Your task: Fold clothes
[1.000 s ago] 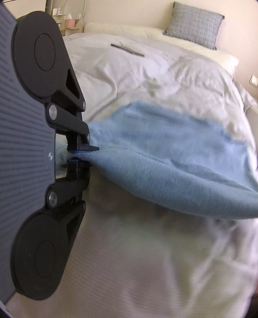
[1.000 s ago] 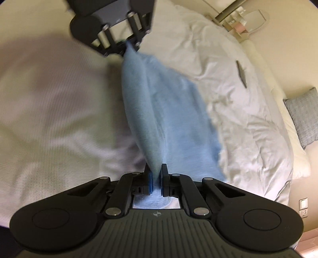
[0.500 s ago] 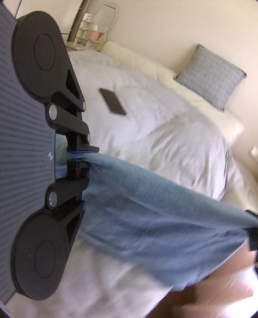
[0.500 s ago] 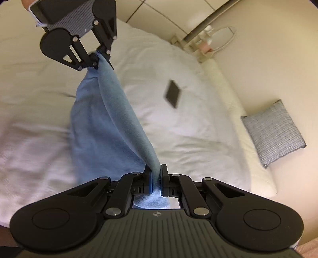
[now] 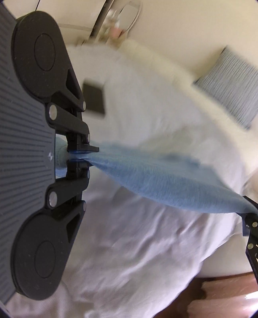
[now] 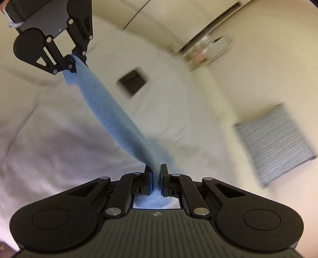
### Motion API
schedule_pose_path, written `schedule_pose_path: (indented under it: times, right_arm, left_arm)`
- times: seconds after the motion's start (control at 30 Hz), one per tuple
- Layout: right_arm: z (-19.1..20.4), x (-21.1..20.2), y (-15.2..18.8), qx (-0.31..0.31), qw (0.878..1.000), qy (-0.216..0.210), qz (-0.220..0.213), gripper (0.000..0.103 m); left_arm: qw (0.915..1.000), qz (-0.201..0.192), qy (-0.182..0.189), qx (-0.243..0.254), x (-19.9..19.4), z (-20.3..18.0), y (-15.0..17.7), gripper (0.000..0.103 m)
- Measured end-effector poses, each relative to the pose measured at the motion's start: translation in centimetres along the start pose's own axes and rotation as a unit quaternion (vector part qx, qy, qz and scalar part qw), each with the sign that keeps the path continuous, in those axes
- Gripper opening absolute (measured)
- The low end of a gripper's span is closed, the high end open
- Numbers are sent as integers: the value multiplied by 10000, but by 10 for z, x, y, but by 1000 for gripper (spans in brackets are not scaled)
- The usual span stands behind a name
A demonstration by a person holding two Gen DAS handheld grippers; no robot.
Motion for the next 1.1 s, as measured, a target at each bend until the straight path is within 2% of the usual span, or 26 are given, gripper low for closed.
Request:
schedule_pose_path:
  times: [0.07, 0.17, 0.23, 0.3, 0.37, 0.47, 0.53, 0.67, 0.83, 1.1]
  right_arm:
    - [24, 23, 30, -19, 9992, -350, 203, 4]
    - [59, 46, 67, -119, 9957, -795, 463, 4]
    - [72, 52, 82, -213, 9940, -945, 509, 5]
    - [79, 53, 90, -384, 9932, -976, 516, 10]
    - [82, 51, 94, -520, 9925, -962, 539, 21]
    - [85, 49, 96, -766, 9913, -903, 571, 24]
    - [85, 53, 96, -903, 9901, -883, 612, 24]
    - [89, 50, 106, -835, 9901, -890, 692, 15]
    - [97, 43, 110, -704, 9913, -801, 765, 15]
    - [112, 36, 130, -274, 9952, -216, 914, 15]
  left_arm:
    - [9992, 298, 281, 38, 28, -36, 15, 4]
    - [9965, 575, 600, 106, 48, -81, 33, 5]
    - [9960, 646, 600, 107, 49, -93, 39, 8]
    - [9962, 687, 517, 100, 45, -98, 43, 15]
    - [9964, 708, 450, 157, 41, -101, 44, 16]
    - [9964, 677, 404, 299, 37, -102, 44, 16]
    - [9965, 628, 376, 401, 37, -103, 46, 16]
    - [9971, 545, 345, 393, 41, -106, 54, 13]
    - [9987, 368, 216, 295, 44, -114, 54, 13]
    - [9996, -61, -238, -113, 35, -122, 61, 14]
Point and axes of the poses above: each gripper's, at about its wrist camera, not at the fingertips, and x roughly the way its jaws point, z to its left, y to its underside, the point moved 10 cm from there along x, roughly the way its jaws point, and after that the axes turned 4 degrees about -z, right-handed, at the moved point
